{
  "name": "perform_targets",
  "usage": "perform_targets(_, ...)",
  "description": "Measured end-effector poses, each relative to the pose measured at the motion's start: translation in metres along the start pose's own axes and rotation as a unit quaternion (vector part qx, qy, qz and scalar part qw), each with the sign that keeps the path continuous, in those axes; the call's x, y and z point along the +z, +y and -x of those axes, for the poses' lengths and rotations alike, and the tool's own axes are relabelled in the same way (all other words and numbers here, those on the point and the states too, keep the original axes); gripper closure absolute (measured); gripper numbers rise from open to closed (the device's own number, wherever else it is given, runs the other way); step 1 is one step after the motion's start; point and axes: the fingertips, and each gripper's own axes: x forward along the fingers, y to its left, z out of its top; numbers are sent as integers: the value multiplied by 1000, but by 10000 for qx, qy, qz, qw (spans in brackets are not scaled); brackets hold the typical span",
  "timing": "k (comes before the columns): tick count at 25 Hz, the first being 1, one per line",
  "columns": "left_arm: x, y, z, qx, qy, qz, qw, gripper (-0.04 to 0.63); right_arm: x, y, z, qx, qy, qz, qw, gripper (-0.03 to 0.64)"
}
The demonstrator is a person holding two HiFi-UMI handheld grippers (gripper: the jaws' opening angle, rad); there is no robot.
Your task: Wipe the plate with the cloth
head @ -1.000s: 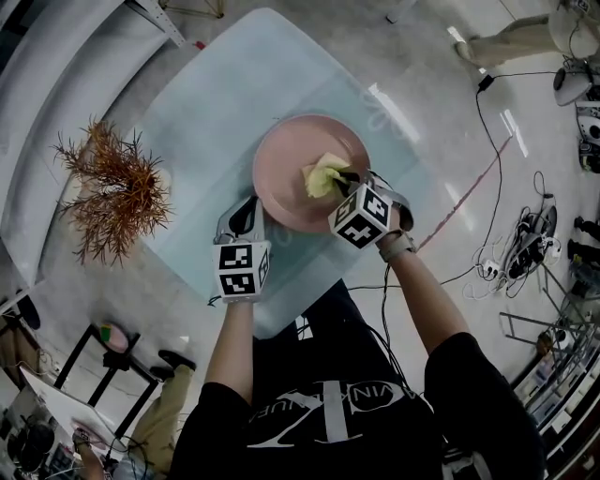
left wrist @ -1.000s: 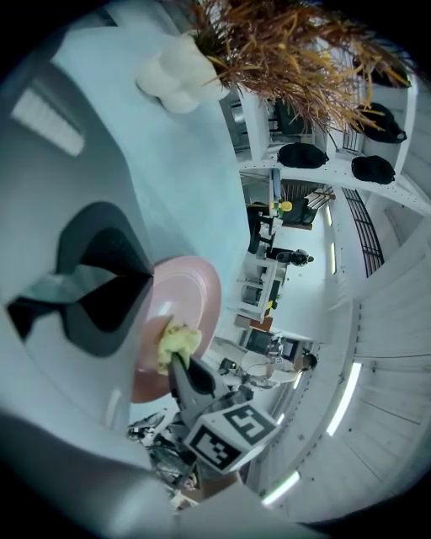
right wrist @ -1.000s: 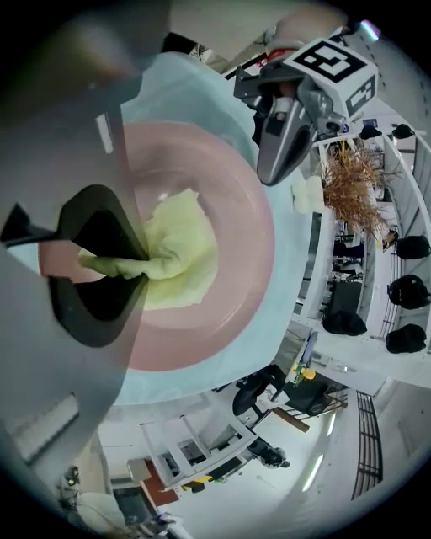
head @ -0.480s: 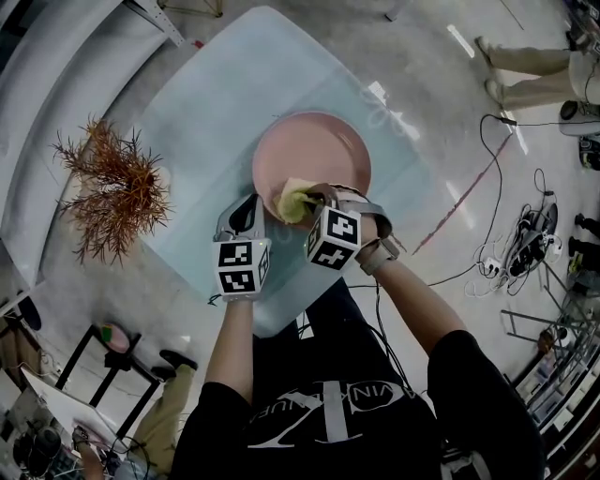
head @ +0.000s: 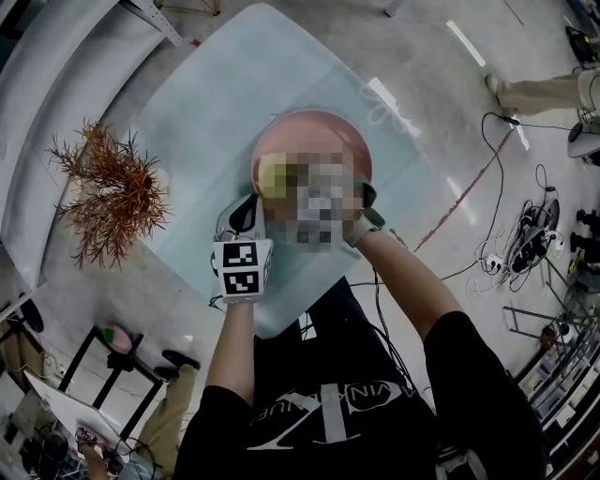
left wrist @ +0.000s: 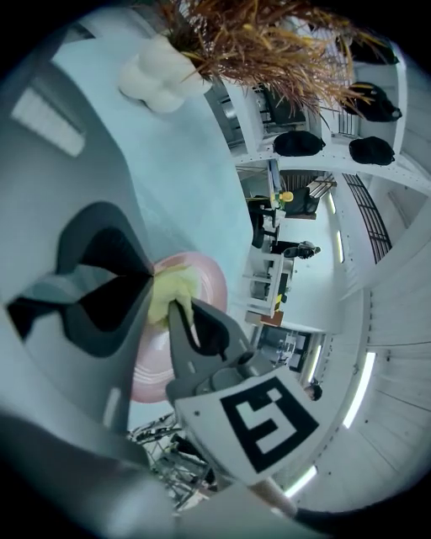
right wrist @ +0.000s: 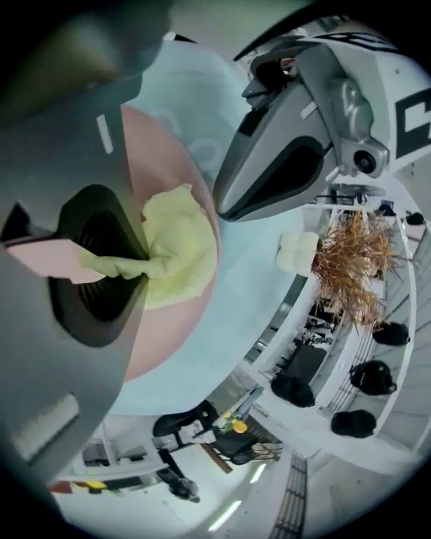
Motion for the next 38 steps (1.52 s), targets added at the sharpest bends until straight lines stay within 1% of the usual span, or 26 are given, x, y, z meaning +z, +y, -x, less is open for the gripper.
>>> perform_targets(2,0,0,0,16,58,-45,10000,595,4,-15,-6,-215,-9,400,9990,578)
perform_targets(3,0,0,0,30,96,-80,9999,595,5,-24,-9,-303,-8,509,9982,578)
perform_targets(7,2,-2,-1,80,202,-234,9995,595,-2,-57,-18,-603,40,577,9965,578)
perform_targets(9,2,-2,-1,83,221,-237,9994,595,-7,-70,-20,-692,57,489,9964,578)
perform_targets(13,2,-2,-1,70,287,-234,9993,595,-21,-89,-18,-828,91,122,9964,578)
perform_targets(17,1,-1,-1,90,340,-237,9991,595,-41,-96,-13,-1015,319,-78,9943,578)
perform_targets(21,1,-1,-1,95,354,-221,9991,595,-65,-97,-5,-1091,523,-482,9915,578)
perform_targets(24,1,-1,-1,99,364,-227,9990,595,-82,-94,3,-1074,666,-738,9892,578)
perform_targets(29,0,0,-1,98,374,-178,9991,595,-108,-78,16,-893,882,-1098,9860,578)
perform_targets(38,0,0,-1,101,354,-43,9993,595,-134,-29,41,-237,1089,-1794,9774,578)
